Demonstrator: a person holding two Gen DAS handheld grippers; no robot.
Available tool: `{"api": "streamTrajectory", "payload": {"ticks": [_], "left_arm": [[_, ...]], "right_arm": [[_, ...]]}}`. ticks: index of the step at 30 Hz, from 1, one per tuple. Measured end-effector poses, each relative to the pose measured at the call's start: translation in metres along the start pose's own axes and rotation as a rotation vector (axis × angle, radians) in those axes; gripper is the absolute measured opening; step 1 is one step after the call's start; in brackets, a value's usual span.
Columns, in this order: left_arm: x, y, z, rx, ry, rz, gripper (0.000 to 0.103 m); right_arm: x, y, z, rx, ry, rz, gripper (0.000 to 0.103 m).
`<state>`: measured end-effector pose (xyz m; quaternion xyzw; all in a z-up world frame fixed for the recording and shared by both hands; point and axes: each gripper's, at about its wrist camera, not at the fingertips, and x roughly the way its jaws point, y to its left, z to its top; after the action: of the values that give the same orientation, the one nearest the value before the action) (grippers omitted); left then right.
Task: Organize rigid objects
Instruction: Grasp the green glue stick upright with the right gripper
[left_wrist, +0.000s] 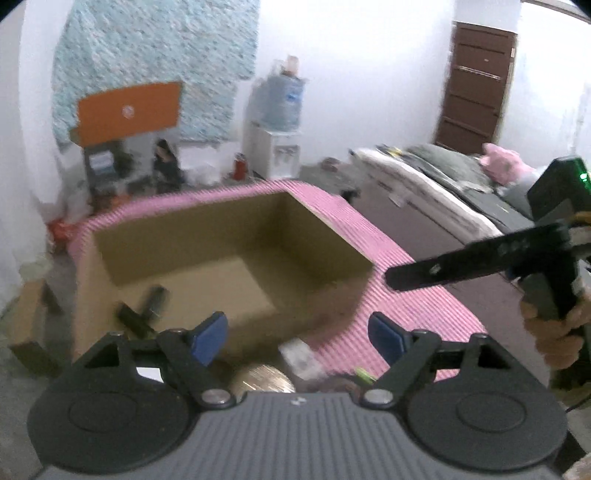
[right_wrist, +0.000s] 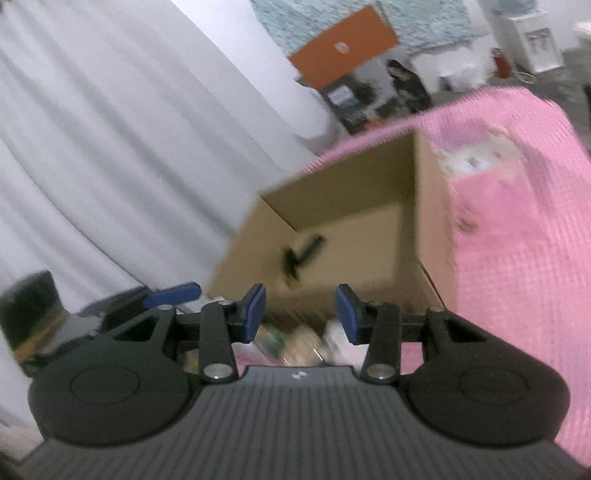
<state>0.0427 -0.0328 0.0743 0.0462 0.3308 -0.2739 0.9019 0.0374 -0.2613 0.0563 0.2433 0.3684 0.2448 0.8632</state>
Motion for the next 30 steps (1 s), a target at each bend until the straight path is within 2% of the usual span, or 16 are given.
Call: {"api": "streamTrajectory", "payload": {"ticks": [4,7,9,13,15,20,24,26,30], "left_arm": [[0.031,-0.03,-0.03,0.034,0.066,-0.073,0.081],[0.054,-0.053,-0.05,0.081,0.128,-0.099,0.073],[0.069,-0.064,-0.058,0.106,0.166,-0.113,0.061],[0.095,-0.078,-0.066,0.132,0.207,-0.118,0.051],[0.104,-0.08,-0.068,0.132,0.221,-0.12,0.04],[0.116,-0.079,-0.068,0.121,0.239,-0.132,0.04],[0.12,-0.08,-0.071,0.122,0.255,-0.136,0.04],[0.12,-0.08,-0.073,0.124,0.257,-0.139,0.04],[0.12,-0.08,-0.074,0.128,0.264,-0.15,0.048]], "right_arm": [[0.008,-0.017,-0.042,-0.009,0.066,-0.101,0.041],[0.02,-0.03,-0.058,-0.021,0.114,-0.186,0.036],[0.03,-0.037,-0.063,-0.023,0.141,-0.21,0.03],[0.05,-0.044,-0.065,-0.037,0.191,-0.215,0.021],[0.061,-0.044,-0.065,-0.052,0.213,-0.215,0.018],[0.077,-0.045,-0.062,-0.089,0.267,-0.227,0.012],[0.075,-0.047,-0.065,-0.079,0.283,-0.221,0.012],[0.07,-0.049,-0.066,-0.058,0.282,-0.218,0.012],[0.059,-0.058,-0.072,0.055,0.285,-0.188,0.012]]}}
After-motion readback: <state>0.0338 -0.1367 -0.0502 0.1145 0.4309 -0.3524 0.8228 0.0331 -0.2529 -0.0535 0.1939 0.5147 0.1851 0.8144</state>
